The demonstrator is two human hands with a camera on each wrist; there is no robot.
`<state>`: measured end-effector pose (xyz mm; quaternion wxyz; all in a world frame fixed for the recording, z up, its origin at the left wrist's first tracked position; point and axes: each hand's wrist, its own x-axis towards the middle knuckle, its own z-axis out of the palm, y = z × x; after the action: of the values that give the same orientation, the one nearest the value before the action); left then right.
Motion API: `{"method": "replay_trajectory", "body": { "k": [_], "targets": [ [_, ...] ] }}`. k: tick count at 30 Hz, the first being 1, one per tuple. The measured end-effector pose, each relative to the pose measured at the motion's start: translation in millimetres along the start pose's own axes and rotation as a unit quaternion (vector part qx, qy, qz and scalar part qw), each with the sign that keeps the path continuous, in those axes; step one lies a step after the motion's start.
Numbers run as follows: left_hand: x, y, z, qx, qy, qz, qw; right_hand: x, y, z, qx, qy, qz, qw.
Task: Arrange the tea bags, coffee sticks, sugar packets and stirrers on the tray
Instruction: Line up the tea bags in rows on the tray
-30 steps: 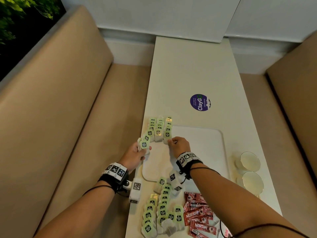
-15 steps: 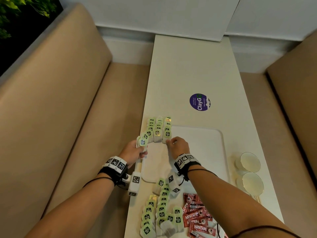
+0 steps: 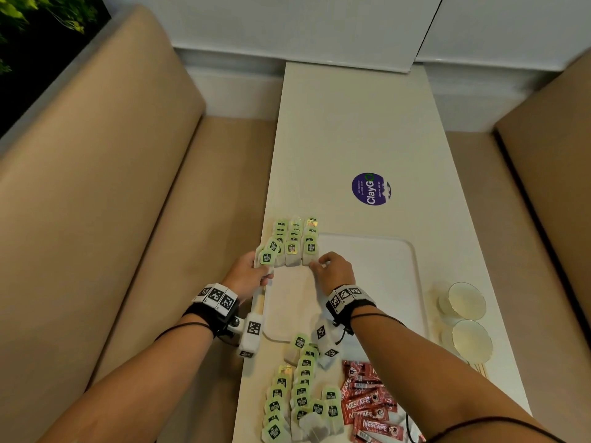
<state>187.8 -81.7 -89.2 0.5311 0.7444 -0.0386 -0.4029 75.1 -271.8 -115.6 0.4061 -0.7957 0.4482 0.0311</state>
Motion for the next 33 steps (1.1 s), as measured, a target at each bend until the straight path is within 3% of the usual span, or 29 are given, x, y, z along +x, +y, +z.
{"method": "replay_trajectory", "body": {
  "k": [7, 10, 13, 15, 25, 33],
  "targets": [
    [-13, 0, 0, -0.053, -0.009, 0.008, 0.999, -8, -1, -1, 0.067, 0.006, 0.028, 0.997],
    [-18, 1, 2, -0.056, -0.017, 0.009, 0.998, -20, -3, -2, 0.081, -0.021, -0.02, 0.996],
    [-21, 2, 5, -0.051, -0.029, 0.008, 0.998, -35, -8, -3, 0.059, -0.099, -0.134, 0.984],
    [-24, 2, 7, -0.052, -0.045, 0.01, 0.998, -44, -13, -2, 0.076, -0.146, -0.166, 0.972],
    [-41, 7, 9, -0.126, -0.099, -0.012, 0.987, -61, -25, 1, 0.053, -0.137, -0.201, 0.968],
    [-47, 7, 7, -0.141, -0.053, -0.019, 0.988, -68, -27, -5, 0.033, -0.193, -0.229, 0.953]
  ]
}}
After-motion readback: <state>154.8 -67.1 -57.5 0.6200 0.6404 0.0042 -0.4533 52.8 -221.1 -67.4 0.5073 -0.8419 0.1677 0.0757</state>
